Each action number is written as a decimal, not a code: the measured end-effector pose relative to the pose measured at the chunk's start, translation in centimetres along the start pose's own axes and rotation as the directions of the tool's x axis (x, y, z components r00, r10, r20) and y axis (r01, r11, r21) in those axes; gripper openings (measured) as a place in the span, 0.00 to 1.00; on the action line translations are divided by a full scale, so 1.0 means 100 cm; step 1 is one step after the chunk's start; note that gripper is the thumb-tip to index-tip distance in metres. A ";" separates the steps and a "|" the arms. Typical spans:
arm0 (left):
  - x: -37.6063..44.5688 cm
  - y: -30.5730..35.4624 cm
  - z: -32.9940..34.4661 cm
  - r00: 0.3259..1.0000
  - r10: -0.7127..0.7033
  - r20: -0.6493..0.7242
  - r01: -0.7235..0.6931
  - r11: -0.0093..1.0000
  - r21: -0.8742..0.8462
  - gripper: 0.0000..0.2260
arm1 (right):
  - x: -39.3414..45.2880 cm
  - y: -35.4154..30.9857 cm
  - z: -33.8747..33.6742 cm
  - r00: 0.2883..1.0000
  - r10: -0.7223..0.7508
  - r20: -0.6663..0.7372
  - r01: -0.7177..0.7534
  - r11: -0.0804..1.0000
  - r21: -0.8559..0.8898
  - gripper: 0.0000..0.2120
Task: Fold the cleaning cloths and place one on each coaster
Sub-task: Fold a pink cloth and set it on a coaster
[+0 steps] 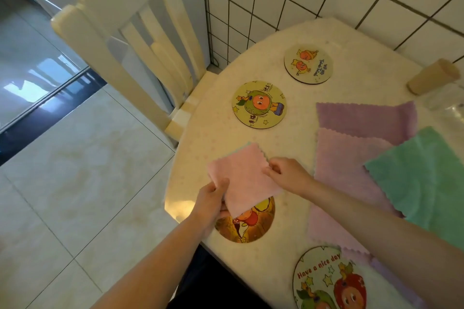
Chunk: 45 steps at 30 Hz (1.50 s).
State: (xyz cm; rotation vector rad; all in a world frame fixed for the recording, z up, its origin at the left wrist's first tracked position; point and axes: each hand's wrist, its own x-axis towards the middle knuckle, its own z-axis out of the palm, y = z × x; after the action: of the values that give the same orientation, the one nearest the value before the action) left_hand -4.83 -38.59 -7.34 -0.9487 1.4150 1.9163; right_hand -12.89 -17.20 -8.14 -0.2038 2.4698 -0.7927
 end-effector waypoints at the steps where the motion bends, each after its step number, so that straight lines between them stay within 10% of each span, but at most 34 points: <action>1: 0.000 -0.001 0.000 1.000 -0.006 -0.009 0.006 1.000 -0.002 0.14 | 0.000 0.000 0.000 1.000 -0.008 -0.005 0.008 1.000 0.007 0.20; 19: -0.020 -0.028 0.011 0.865 0.346 -0.363 -0.033 0.761 0.649 0.07 | 0.014 -0.025 -0.008 0.999 0.047 0.024 -0.041 0.980 -0.194 0.18; 33: -0.023 -0.027 0.031 0.907 0.161 -0.389 0.086 0.834 0.545 0.11 | 0.055 -0.059 -0.017 0.952 0.018 0.306 0.131 0.879 -0.459 0.28; 38: -0.032 -0.023 0.028 0.935 0.084 -0.344 0.027 0.952 0.306 0.12 | 0.045 -0.056 -0.034 0.960 -0.048 0.276 0.061 0.997 -0.039 0.20; 45: -0.024 0.033 0.014 0.983 0.093 -0.160 -0.121 0.977 -0.175 0.12 | 0.028 -0.039 -0.089 0.985 0.004 0.172 -0.084 0.884 0.459 0.20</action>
State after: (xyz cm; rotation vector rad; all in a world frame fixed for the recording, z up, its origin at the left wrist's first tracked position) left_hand -6.33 -38.26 -3.28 -1.1459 1.4168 2.1231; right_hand -20.11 -16.79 -1.05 -0.0334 2.0480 -1.2655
